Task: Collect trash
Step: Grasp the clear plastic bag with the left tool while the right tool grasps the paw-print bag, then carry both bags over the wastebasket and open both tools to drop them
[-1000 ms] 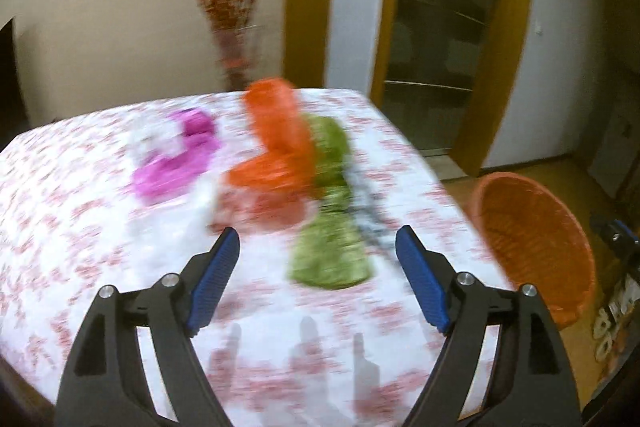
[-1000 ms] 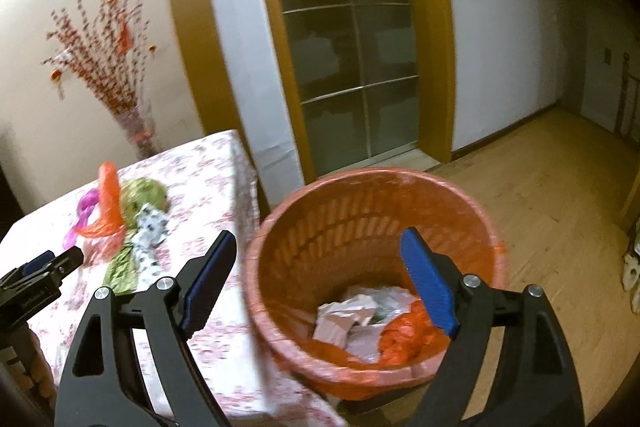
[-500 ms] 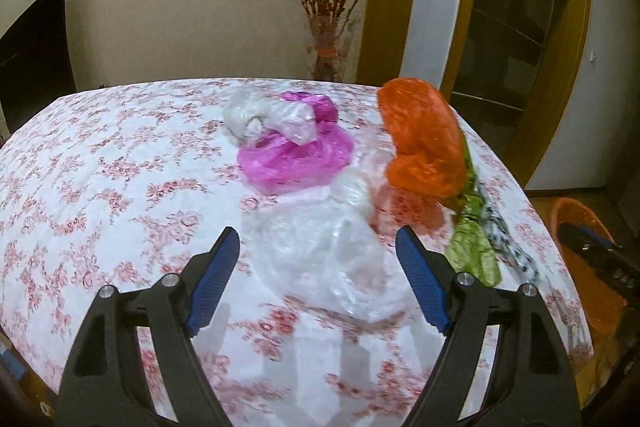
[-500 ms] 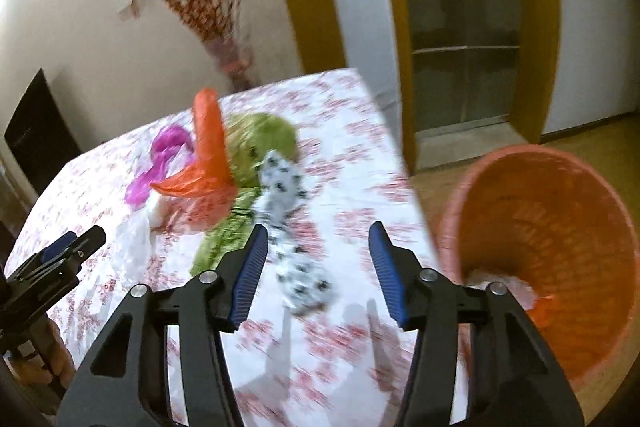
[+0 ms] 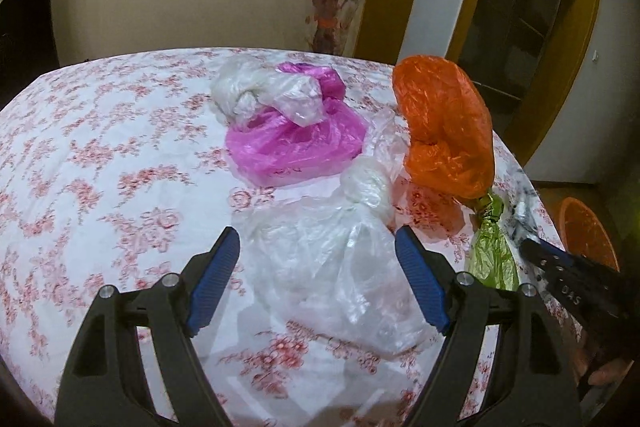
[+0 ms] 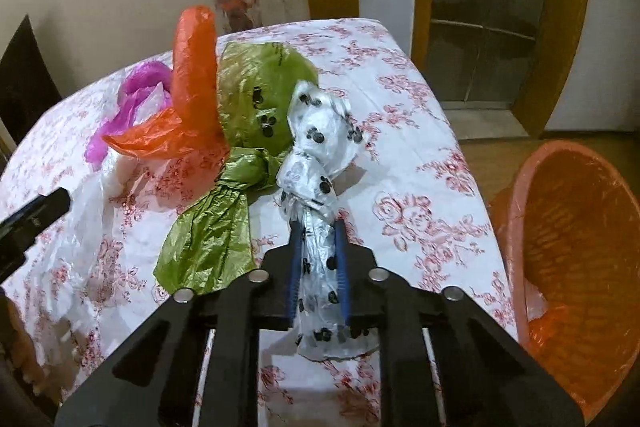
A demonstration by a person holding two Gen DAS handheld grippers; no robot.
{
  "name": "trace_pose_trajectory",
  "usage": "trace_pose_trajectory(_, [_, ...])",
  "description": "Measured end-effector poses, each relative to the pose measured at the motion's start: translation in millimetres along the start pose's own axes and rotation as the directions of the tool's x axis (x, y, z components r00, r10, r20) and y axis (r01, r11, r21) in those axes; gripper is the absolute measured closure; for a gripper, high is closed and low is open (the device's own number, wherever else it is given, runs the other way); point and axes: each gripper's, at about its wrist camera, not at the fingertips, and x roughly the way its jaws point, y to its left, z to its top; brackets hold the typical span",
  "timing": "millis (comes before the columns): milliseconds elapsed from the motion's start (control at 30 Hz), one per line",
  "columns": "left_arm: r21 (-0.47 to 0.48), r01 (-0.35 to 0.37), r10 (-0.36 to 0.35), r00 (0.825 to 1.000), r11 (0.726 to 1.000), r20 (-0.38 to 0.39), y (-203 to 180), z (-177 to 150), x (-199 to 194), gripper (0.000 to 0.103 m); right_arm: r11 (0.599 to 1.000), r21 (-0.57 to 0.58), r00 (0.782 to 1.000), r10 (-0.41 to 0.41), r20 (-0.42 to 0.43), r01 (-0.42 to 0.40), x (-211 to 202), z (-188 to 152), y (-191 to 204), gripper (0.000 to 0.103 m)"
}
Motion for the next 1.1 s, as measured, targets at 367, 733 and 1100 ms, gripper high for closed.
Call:
trace_pose_trajectory(367, [0.069,-0.029,0.036,0.995,0.997,-0.095,-27,8,38,0.048,0.996,0.091,0.999,-0.007,0.032,0.004,-27,-13,-31,0.097])
trace_pose_trajectory(733, [0.017,-0.021,0.022,0.996,1.0,-0.082,-15,6,19,0.087,0.991,0.136,0.998,0.0,0.071,-0.01,-44,-9,-45,0.097])
trace_pose_trajectory(1100, [-0.001,0.016,-0.016,1.0,1.0,0.0,-31,13,-37,0.087,0.991,0.13,0.991,-0.022,0.133,0.005,-80,-16,-52,0.097])
